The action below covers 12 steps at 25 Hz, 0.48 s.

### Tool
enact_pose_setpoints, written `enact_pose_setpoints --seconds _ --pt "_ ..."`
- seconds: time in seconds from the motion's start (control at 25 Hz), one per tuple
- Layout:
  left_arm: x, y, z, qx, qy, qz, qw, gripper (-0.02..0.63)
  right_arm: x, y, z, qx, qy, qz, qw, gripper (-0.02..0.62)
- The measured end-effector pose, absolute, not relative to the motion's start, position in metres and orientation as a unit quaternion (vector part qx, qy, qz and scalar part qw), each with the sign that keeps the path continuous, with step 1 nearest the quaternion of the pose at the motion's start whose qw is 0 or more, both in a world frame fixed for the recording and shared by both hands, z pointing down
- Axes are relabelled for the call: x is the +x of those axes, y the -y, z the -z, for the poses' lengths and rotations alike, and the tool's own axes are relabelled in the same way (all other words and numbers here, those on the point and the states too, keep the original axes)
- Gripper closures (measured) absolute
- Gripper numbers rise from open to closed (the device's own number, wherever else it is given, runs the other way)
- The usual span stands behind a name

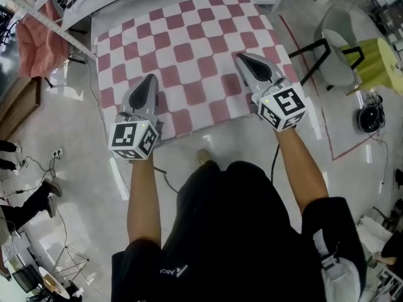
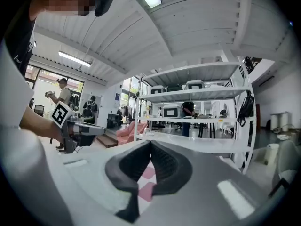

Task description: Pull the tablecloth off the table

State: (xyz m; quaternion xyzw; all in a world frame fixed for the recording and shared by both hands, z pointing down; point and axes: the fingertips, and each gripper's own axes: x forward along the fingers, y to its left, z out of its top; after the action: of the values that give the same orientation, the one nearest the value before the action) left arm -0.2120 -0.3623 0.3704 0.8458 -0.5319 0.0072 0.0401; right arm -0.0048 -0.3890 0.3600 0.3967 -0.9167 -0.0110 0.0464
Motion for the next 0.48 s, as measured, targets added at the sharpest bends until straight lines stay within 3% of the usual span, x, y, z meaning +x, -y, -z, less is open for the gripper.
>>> enact_pose_setpoints --seconds 0.32,0.36,0.4,0.48 --pt "-0.23 0.421 -0.42 0.841 0.529 -0.051 0.097 0.592 -0.01 0.452 -0.409 0.42 0.9 -0.035 0.108 0.594" --pt "-0.232 0.427 -0.426 0.838 0.532 -0.058 0.104 0.59 -0.009 0.459 -0.417 0.419 0.899 -0.044 0.116 0.549" --pt "-0.234 0.432 -0.432 0.835 0.536 -0.065 0.111 0.545 -0.008 0.465 -0.424 0.419 0.898 -0.053 0.123 0.493" --pt "-0.241 0.444 -0.443 0.823 0.548 -0.081 0.124 0.48 -0.005 0.48 -0.439 0.42 0.895 -0.063 0.14 0.474"
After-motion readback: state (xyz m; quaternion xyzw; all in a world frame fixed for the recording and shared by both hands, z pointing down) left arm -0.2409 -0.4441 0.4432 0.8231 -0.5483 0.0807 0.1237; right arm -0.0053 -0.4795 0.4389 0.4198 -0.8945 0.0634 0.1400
